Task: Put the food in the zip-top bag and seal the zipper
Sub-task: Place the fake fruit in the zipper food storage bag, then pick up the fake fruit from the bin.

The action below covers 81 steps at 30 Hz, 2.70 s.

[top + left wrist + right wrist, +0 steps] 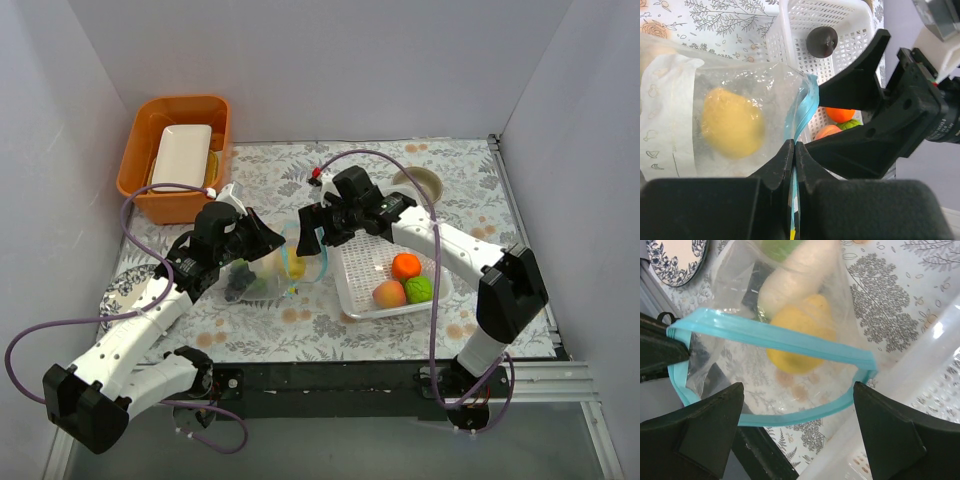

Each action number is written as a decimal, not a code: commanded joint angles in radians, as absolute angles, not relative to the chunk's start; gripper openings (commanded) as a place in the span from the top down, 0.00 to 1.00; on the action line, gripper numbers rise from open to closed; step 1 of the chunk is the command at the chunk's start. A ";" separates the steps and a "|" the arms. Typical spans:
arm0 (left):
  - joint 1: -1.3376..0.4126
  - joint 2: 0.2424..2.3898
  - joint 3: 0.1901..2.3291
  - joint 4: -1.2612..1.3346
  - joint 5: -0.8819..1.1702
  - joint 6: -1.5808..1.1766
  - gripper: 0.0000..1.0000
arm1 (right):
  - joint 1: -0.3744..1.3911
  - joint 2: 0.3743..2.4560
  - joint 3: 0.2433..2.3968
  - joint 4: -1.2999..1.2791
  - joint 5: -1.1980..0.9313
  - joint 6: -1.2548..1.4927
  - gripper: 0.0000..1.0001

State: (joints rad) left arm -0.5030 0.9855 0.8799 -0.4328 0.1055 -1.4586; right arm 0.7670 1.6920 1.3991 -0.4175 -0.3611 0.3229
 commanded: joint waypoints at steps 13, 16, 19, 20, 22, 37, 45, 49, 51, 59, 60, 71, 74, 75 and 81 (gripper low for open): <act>-0.502 0.966 0.911 -0.422 0.113 -1.451 1.00 | 0.646 1.427 1.364 -0.437 -0.046 0.463 0.02; -0.500 0.960 0.907 -0.422 0.117 -1.454 1.00 | 0.572 1.422 1.336 -0.521 0.029 0.460 0.02; -0.500 0.956 0.905 -0.433 0.115 -1.448 1.00 | 0.486 1.388 1.249 -0.584 0.055 0.457 0.02; -0.500 0.954 0.904 -0.433 0.112 -1.447 1.00 | 0.468 1.356 1.183 -0.587 0.054 0.456 0.02; -0.500 0.946 0.899 -0.433 0.112 -1.448 1.00 | 0.423 1.321 1.120 -0.586 0.038 0.443 0.02; -0.500 0.971 0.874 -0.417 0.140 -1.439 1.00 | 0.426 1.092 0.681 -0.513 -0.219 0.563 0.21; -0.500 0.960 0.870 -0.419 0.130 -1.443 1.00 | 0.472 1.163 0.678 -0.434 -0.247 0.565 0.29; -0.500 0.965 0.867 -0.414 0.130 -1.445 1.00 | 0.474 1.248 0.738 -0.390 -0.261 0.537 0.34; -0.500 0.965 0.867 -0.413 0.132 -1.445 1.00 | 0.476 1.290 0.810 -0.380 -0.256 0.506 0.35; -0.500 0.939 0.879 -0.436 0.107 -1.443 1.00 | 0.474 1.538 1.110 -0.466 -0.164 0.373 0.27; -0.500 0.936 0.876 -0.440 0.106 -1.442 1.00 | 0.474 1.558 1.159 -0.478 -0.154 0.342 0.23; -0.500 0.920 0.870 -0.453 0.100 -1.448 1.00 | 0.474 1.625 1.232 -0.560 -0.038 0.276 0.05; -0.500 0.928 0.877 -0.453 0.103 -1.445 1.00 | 0.472 1.631 1.223 -0.535 -0.044 0.333 0.04; -0.500 0.930 0.879 -0.453 0.104 -1.442 1.00 | 0.472 1.634 1.221 -0.503 -0.070 0.348 0.04; -0.500 0.927 0.907 -0.469 0.097 -1.434 1.00 | 0.462 1.672 1.189 -0.341 -0.143 0.526 0.02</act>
